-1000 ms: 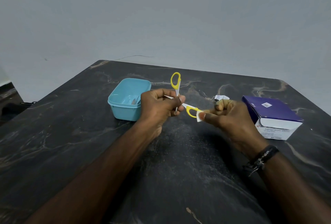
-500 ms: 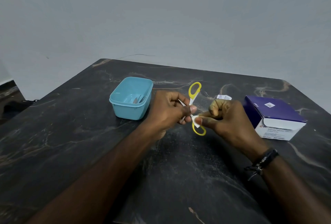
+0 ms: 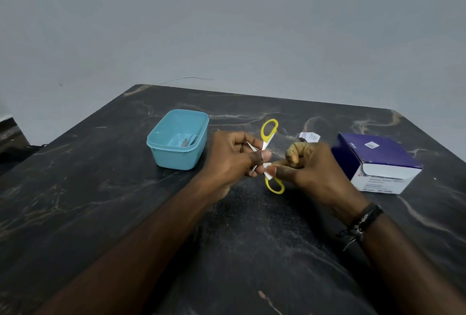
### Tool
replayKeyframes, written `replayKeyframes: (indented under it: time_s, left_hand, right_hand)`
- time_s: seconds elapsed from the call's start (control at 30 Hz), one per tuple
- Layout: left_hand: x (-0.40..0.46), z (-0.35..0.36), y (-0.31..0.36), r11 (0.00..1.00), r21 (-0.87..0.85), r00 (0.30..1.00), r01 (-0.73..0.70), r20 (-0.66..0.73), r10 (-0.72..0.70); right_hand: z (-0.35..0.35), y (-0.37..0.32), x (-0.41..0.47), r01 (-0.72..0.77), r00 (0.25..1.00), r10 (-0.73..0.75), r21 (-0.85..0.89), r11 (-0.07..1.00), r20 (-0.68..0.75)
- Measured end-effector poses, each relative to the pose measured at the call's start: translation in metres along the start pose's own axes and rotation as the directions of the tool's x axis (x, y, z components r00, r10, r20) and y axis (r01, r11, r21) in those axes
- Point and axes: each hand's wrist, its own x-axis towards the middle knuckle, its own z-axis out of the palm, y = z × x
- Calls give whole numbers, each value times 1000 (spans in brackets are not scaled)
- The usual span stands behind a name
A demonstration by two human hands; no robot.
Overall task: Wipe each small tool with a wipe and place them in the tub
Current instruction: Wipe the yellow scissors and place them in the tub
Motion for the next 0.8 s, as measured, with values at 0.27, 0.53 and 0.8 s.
replayKeyframes:
  time_s: [0.27,0.53,0.8]
  left_hand:
    - [0,-4,2,999,-34,1000,7,2,-7]
    - [-6,7,0,998,-57,999,-3,49,5]
    - [-4,11,-5,997,-71,1000,-8,-1,8]
  right_hand:
    - [-3,0,5,30,956,47,258,966,-288]
    - [8,9,8,3,921,146,381,925,-361]
    - [12,9,7,-64,945,204,469,881,-254]
